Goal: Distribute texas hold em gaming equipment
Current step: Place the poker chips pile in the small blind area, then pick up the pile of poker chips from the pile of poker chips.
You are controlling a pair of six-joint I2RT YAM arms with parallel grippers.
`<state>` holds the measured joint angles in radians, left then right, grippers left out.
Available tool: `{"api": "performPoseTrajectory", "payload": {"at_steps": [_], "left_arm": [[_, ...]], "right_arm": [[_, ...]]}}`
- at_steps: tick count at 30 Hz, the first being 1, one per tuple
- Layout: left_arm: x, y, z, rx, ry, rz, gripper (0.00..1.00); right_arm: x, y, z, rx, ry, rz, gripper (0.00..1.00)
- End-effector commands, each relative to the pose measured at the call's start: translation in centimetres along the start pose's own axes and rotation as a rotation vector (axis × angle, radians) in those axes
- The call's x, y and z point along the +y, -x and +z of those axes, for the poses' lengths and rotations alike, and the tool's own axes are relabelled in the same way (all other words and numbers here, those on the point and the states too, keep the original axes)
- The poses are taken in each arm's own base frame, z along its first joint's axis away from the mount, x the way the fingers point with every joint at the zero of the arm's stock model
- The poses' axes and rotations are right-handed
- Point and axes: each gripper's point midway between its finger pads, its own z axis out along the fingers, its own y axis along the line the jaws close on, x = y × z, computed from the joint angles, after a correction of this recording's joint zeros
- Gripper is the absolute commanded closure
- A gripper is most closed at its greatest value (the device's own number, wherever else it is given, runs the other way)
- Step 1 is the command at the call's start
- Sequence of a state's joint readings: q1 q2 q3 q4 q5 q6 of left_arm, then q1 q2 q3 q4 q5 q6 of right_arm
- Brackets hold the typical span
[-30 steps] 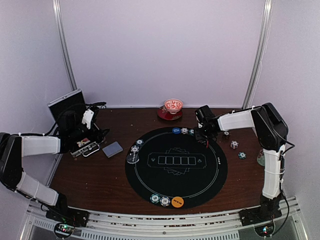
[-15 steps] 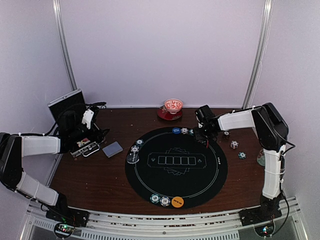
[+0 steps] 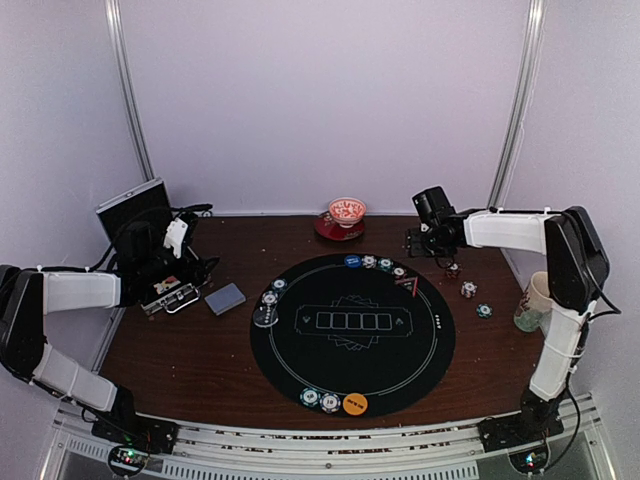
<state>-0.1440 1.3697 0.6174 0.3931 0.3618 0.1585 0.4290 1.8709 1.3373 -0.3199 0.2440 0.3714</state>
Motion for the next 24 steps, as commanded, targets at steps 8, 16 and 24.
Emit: {"api": "performPoseTrajectory", "payload": {"at_steps": [8, 16, 24], "left_arm": [[0.6, 2.3, -0.1, -0.063, 0.012, 0.025, 0.02], [0.6, 2.3, -0.1, -0.063, 0.011, 0.026, 0.02], [0.6, 2.2, -0.1, -0.060, 0.010, 0.025, 0.02]], "right_arm": [[-8.1, -1.7, 1.4, 0.063, -0.170, 0.120, 0.15], [-10.2, -2.4, 3.2, 0.094, -0.188, 0.166, 0.13], [-11.0, -3.1, 4.9, 0.117, -0.187, 0.182, 0.12]]}}
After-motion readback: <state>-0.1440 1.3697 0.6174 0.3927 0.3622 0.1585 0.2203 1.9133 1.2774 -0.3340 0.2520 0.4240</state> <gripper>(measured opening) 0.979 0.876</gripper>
